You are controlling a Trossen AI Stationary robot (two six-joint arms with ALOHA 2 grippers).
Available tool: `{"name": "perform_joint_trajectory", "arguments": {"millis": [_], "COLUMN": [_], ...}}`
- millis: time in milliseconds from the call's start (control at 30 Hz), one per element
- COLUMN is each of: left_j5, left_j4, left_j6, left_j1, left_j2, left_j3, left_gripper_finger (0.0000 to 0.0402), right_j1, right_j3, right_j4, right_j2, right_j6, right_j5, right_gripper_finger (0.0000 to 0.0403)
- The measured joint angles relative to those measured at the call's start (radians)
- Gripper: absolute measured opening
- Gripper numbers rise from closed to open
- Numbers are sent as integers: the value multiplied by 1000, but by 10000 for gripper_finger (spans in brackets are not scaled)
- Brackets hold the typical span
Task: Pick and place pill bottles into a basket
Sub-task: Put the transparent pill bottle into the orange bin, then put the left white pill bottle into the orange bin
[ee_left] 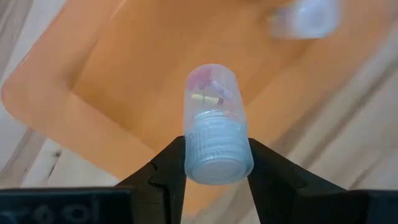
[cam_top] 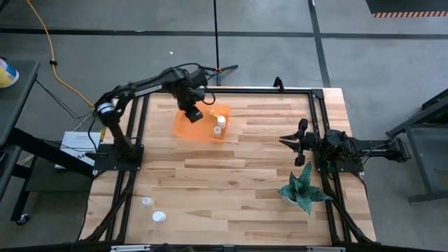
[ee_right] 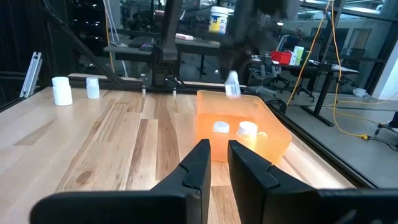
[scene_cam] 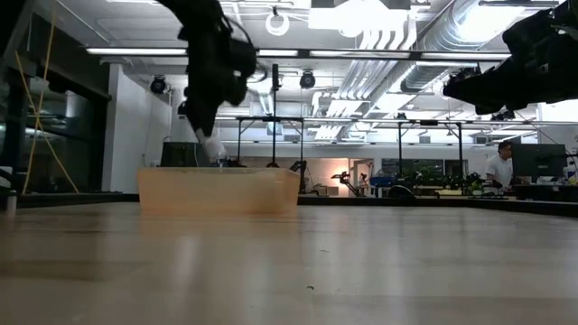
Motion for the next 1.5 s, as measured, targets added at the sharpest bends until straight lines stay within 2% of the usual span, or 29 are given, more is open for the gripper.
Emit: {"name": "perform_joint_trajectory", "arguments": {"millis": [300, 533, 767, 1000, 1167, 1267, 1500], "left_j5": [-64, -123, -126, -136, -156, -166, -130], "left_j4": [-48, -59, -64, -67, -221, -302, -300], "left_j6": [-2, -2, -1, 25, 44, 8, -74], "left_j1": [54, 53, 52, 52, 50, 33, -103], "left_j2": [150, 196, 197, 197, 197, 174, 35], "left_j3": [0, 0, 0, 0, 71, 117, 131], "left_gripper_finger": [179, 187, 209, 211, 211, 211, 211], "right_j1": [0, 0, 0, 0, 0, 0, 0], "right_j3": [0, 0, 0, 0, 0, 0, 0], "right_j4": [0, -1, 0, -1, -1, -1, -1], "right_j2": [0, 0, 0, 0, 0, 0, 0], "right_j6": [-16, -19, -19, -19, -38, -42, -45], "right_j5": [-2, -3, -3, -3, -3, -3, -3], "right_gripper_finger": [52, 47, 52, 47, 48, 52, 49]}}
